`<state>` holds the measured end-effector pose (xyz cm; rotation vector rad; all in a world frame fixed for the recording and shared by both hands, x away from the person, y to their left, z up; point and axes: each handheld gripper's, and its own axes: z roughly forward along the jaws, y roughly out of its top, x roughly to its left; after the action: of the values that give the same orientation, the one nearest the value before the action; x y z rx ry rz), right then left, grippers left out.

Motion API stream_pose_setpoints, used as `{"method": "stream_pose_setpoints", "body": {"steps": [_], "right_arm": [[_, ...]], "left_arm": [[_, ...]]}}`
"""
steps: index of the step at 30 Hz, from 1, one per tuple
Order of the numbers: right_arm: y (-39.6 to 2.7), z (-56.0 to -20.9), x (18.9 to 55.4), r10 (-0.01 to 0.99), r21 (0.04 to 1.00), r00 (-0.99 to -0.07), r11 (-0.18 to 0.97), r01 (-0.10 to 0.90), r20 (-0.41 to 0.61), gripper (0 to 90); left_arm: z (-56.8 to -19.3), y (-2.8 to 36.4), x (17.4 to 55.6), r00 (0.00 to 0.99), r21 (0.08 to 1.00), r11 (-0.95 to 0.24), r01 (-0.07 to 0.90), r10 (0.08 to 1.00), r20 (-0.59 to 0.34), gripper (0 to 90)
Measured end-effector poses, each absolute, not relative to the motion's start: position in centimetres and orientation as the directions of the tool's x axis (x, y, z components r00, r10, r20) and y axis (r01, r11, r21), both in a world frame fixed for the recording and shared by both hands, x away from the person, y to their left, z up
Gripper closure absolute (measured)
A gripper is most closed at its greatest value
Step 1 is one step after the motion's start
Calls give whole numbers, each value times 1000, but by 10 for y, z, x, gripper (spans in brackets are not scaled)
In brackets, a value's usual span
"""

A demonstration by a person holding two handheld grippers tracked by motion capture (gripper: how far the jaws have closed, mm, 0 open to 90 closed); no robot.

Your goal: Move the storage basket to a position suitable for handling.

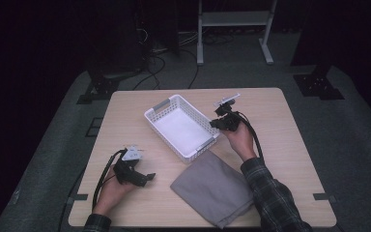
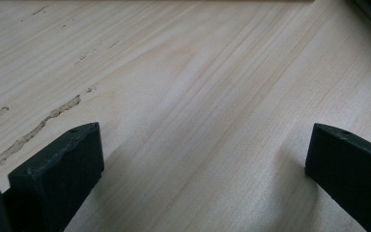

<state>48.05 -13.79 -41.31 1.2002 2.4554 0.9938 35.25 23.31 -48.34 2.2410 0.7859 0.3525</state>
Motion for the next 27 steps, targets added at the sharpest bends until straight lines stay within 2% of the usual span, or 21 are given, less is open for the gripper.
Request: {"method": "stream_pose_setpoints", "body": {"steps": [11, 27], "right_arm": [[-148, -411, 488, 800, 653, -596, 416, 633, 67, 843], [-191, -409, 493, 864, 647, -499, 343, 681, 67, 844]], "left_arm": [[-483, 233, 352, 776, 714, -552, 432, 630, 17, 0], [-483, 233, 353, 777, 713, -552, 431, 630, 18, 0]]}}
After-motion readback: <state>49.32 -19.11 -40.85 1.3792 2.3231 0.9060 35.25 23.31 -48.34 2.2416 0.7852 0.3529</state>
